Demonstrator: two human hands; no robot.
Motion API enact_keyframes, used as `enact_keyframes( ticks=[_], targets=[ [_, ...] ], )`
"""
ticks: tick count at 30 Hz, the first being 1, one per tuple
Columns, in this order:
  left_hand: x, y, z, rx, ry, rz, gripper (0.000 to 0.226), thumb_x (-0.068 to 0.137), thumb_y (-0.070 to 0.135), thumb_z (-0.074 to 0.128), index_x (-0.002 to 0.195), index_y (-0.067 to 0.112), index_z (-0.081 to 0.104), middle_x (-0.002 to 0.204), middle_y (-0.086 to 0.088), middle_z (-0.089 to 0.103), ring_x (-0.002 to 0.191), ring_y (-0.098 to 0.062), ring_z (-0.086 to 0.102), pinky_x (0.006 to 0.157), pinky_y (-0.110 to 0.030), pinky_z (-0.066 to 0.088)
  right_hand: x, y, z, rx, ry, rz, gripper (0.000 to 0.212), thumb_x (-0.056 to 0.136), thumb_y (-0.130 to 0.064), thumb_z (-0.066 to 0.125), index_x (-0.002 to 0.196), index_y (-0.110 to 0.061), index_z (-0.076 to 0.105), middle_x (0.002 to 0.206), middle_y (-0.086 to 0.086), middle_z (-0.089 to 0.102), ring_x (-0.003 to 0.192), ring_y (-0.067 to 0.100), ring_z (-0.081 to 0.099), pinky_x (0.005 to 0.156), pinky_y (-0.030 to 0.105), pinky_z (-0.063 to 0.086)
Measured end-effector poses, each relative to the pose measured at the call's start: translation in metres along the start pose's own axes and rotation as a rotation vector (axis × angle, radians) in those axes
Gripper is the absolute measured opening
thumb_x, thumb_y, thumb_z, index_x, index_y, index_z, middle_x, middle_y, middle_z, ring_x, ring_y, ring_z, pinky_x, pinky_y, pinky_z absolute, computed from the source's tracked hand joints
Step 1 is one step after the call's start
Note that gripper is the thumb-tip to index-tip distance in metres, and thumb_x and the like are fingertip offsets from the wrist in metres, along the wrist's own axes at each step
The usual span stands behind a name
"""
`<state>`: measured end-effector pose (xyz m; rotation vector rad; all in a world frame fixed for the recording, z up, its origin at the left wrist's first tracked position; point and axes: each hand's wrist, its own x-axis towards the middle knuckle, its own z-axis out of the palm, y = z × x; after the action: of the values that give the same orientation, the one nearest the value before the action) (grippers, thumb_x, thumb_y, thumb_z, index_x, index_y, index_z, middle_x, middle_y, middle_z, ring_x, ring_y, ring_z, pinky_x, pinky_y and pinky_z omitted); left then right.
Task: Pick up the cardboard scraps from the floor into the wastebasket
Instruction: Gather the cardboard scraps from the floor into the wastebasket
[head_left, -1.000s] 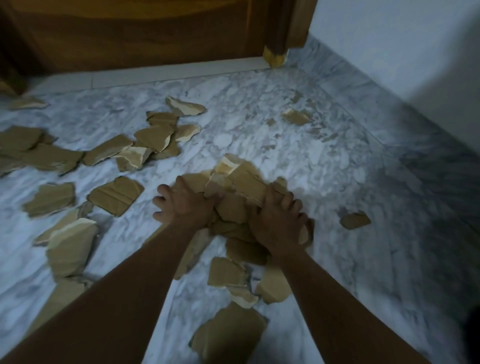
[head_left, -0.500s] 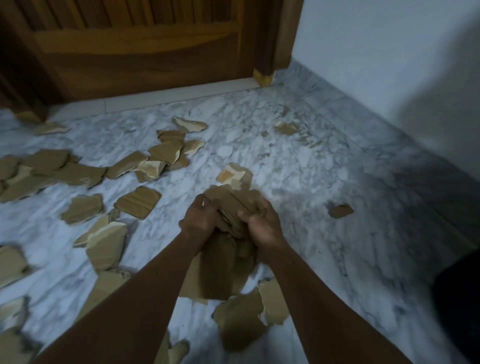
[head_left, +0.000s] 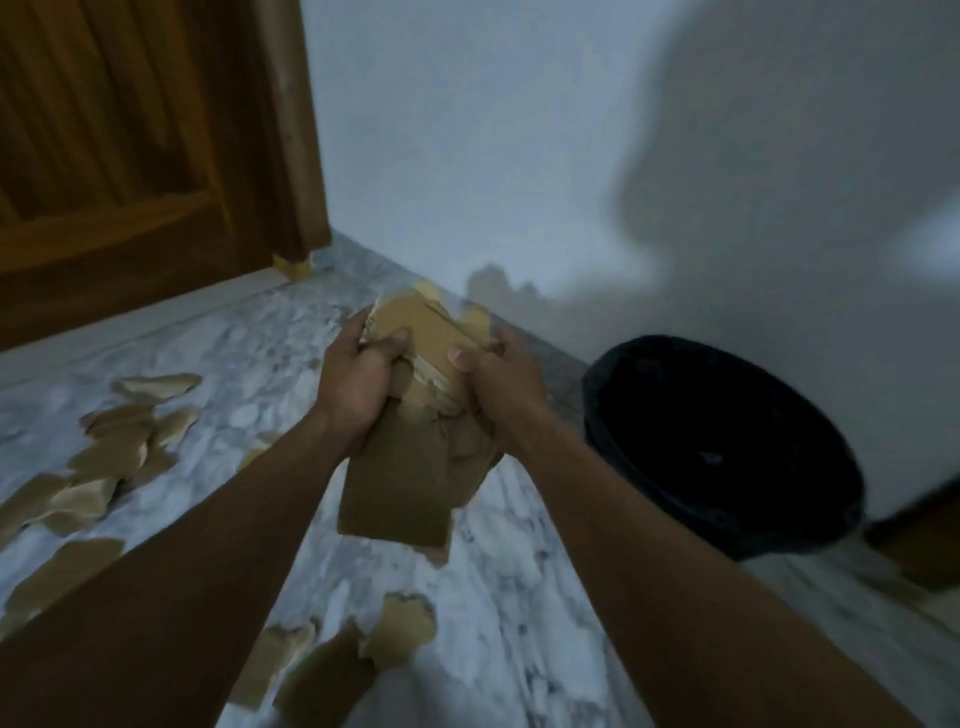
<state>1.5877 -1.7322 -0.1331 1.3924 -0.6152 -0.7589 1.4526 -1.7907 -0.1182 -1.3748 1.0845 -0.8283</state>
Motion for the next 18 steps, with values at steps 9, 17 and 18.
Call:
enact_keyframes(
  ticks=[9,17,18],
  targets=[
    [-0.002,0.053,0.188,0.037,-0.119,0.276,0.048,0.082,0.036,0.066,0.129,0.033,0.058,0.122,0.003,0.068,0.109,-0.019,0.066,0.097,-0.048,0.054,0.029,-0.058,-0.180,-0.093,0.291,-0.238,0.040,0.081,-0.013,0.071,0.121,-0.015,0.069,0.109,0.004,0.073,0.095,0.021,0.071,0.087,0.046,0.060],
    [-0.013,0.010,0.286,0.100,-0.303,0.102,0.036,0.090,0.009,0.052,0.121,0.022,0.062,0.104,0.001,0.067,0.100,-0.022,0.066,0.092,-0.047,0.056,0.024,-0.004,-0.279,-0.118,0.381,-0.175,0.047,0.082,-0.002,0.068,0.127,-0.014,0.064,0.109,-0.002,0.068,0.095,0.013,0.066,0.071,0.022,0.054],
    [-0.017,0.006,0.288,0.137,-0.330,0.082,0.032,0.092,0.009,0.051,0.119,0.020,0.062,0.101,0.002,0.066,0.097,-0.021,0.066,0.091,-0.045,0.057,0.023,0.006,-0.283,-0.110,0.387,-0.147,0.048,0.081,-0.001,0.068,0.127,-0.013,0.064,0.110,0.000,0.068,0.097,0.016,0.067,0.073,0.025,0.055]
  ],
)
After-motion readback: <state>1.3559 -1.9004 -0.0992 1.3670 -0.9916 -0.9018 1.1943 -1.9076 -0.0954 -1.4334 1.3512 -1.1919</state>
